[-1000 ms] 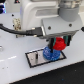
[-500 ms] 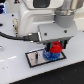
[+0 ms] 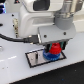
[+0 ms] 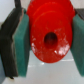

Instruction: Insert the blue gear onto the right peg, followed by the red gear

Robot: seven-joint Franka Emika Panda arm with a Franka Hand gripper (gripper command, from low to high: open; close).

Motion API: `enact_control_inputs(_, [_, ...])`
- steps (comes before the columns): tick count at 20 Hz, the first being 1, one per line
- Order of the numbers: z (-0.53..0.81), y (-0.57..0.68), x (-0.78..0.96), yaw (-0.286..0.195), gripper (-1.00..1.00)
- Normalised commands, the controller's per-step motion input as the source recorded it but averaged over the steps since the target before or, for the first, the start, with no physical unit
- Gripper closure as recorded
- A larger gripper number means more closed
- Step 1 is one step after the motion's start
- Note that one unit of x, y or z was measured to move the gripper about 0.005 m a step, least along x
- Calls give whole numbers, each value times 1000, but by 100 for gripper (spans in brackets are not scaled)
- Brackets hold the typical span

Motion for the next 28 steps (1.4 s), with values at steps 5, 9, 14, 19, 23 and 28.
enact_control_inputs(5, [189, 29, -13, 0, 100])
enact_control_inputs(9, [176, 28, -74, 0, 100])
enact_control_inputs(14, [197, 8, -28, 0, 100])
enact_control_inputs(19, [107, -13, 74, 0, 100])
enact_control_inputs(23, [-38, -97, 163, 0, 100])
enact_control_inputs(28, [-88, -83, 123, 0, 100])
